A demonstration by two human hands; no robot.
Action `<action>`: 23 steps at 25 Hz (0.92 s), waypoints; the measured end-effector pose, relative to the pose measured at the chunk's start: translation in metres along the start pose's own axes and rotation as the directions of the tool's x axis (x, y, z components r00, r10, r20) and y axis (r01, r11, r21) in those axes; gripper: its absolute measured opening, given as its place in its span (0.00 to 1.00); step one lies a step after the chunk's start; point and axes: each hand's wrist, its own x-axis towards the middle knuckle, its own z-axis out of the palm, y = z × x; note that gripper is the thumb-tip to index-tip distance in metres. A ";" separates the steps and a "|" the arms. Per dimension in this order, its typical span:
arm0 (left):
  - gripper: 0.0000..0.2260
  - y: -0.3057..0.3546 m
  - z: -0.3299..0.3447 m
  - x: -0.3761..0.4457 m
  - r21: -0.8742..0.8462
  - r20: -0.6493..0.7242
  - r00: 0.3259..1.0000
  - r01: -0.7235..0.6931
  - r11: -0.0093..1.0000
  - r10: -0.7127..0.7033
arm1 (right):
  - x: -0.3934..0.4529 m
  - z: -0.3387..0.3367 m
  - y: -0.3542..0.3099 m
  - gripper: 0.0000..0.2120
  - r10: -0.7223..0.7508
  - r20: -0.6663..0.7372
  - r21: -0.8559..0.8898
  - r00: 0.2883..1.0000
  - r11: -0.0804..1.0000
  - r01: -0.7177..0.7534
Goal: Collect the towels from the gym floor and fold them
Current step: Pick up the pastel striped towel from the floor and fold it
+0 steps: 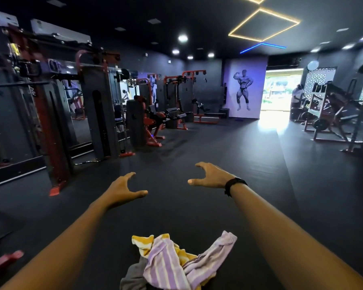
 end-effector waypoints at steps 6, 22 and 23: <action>0.41 0.008 0.041 0.127 -0.022 0.034 0.999 0.020 1.000 -0.019 | 0.125 -0.011 0.064 0.42 0.031 0.036 0.006 0.999 1.000 -0.031; 0.41 -0.186 0.229 0.458 0.037 0.435 0.885 0.169 0.985 -0.168 | 0.448 0.188 0.226 0.39 0.324 0.263 -0.024 0.909 0.944 -0.330; 0.41 -0.201 0.245 0.474 0.050 0.459 0.870 0.179 0.983 -0.181 | 0.464 0.206 0.238 0.38 0.344 0.270 -0.029 0.899 0.936 -0.350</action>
